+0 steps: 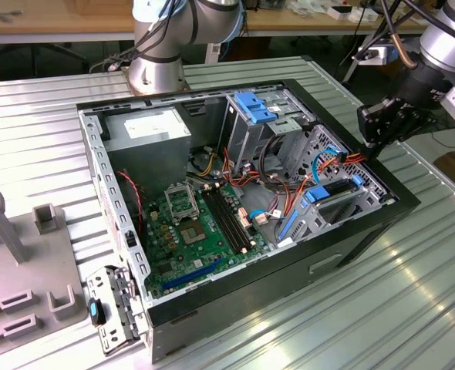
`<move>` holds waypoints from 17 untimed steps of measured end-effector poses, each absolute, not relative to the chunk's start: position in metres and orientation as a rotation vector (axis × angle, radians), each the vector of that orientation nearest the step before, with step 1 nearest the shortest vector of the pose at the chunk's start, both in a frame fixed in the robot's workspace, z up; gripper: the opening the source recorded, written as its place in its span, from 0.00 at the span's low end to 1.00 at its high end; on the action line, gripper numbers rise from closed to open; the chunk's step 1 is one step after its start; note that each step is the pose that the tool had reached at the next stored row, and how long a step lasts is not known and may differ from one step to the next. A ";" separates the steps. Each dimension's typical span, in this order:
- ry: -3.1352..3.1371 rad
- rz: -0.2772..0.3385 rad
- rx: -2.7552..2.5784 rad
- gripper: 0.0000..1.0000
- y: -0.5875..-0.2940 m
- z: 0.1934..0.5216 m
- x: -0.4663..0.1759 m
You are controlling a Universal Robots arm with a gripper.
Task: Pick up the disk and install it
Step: 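Insert the first disk wire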
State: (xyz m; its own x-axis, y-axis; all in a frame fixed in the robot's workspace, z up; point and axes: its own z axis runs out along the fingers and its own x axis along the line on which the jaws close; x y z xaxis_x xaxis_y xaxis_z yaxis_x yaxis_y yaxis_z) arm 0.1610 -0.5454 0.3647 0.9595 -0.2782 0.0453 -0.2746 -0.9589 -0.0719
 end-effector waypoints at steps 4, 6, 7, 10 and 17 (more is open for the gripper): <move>0.430 -0.085 -3.045 0.17 -0.545 0.365 0.161; 0.430 -0.085 -3.045 0.17 -0.545 0.366 0.161; 0.430 -0.085 -3.045 0.17 -0.545 0.367 0.161; 0.430 -0.085 -3.045 0.17 -0.545 0.368 0.161; 0.473 -0.086 -3.040 0.17 -0.545 0.372 0.160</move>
